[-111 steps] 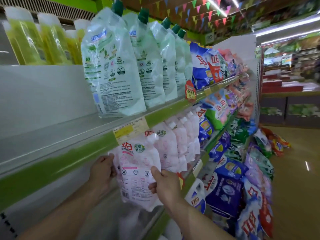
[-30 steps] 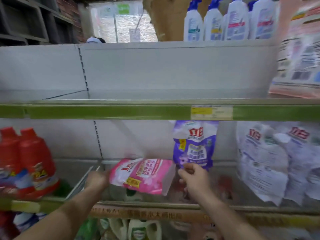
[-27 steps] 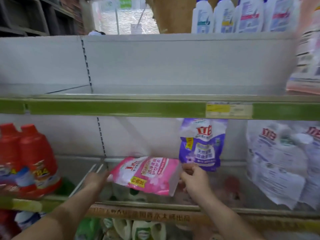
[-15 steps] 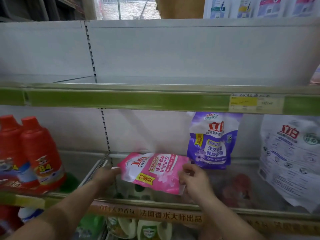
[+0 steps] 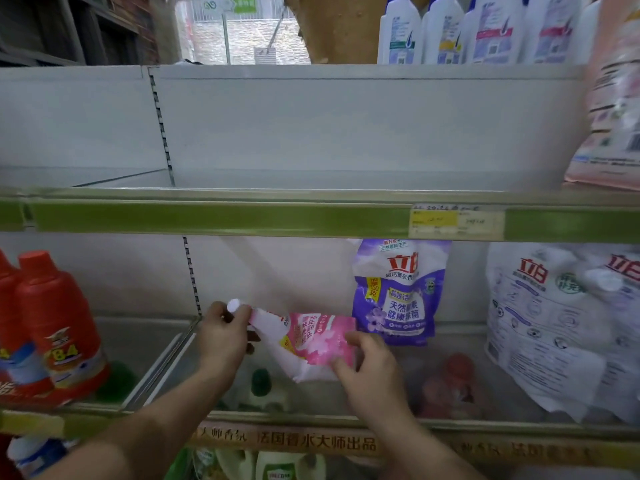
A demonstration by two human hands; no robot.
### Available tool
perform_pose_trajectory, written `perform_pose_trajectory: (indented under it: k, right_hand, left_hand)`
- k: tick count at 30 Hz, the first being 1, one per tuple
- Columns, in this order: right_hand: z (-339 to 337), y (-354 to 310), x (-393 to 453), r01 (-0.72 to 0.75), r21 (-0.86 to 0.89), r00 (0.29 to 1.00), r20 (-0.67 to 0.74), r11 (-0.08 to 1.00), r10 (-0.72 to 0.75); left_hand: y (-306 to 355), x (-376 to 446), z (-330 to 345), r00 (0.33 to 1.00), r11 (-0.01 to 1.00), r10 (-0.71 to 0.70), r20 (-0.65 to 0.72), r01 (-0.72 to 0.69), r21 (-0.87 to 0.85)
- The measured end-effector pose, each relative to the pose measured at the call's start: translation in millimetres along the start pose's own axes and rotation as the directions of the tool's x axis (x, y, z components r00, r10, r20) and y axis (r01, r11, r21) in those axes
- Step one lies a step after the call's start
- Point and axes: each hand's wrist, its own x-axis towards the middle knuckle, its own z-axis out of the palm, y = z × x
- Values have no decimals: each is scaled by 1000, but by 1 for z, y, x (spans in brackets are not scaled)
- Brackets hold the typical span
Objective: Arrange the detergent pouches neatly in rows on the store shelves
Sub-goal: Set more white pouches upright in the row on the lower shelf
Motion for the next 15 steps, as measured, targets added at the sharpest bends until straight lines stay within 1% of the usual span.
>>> perform_pose_trajectory:
  k: [3, 5, 7, 9, 11, 13, 14, 15]
  right_hand:
    - [1, -7, -2, 168, -112, 986, 26, 979, -167]
    - [3, -10, -1, 230, -156, 973, 41, 961, -226]
    - [5, -12, 3, 241, -207, 968, -12, 948, -249]
    - [1, -12, 8, 213, -263, 964, -99, 941, -246]
    - [-9, -9, 14, 165, -217, 968, -149, 962, -200]
    - [-19, -5, 16, 98, -79, 982, -155, 992, -110]
    - [-25, -2, 16, 27, 6, 986, -162, 1000, -26]
    - [-32, 3, 16, -56, 99, 984, -163, 993, 72]
  left_hand:
    - [25, -17, 18, 991, 991, 132, 8, -132, 25]
    - [44, -29, 31, 973, 973, 230, 1, -230, -6]
    - [59, -39, 43, 944, 944, 329, 11, -329, -12]
    - [69, -47, 53, 898, 899, 439, 34, -438, -17]
    - [75, -55, 64, 843, 848, 530, 95, -528, -43]
    - [74, -61, 73, 781, 806, 588, 208, -588, -71]
    - [71, -61, 77, 754, 793, 602, 262, -602, -93]
    - [68, -60, 81, 740, 792, 601, 301, -601, -104]
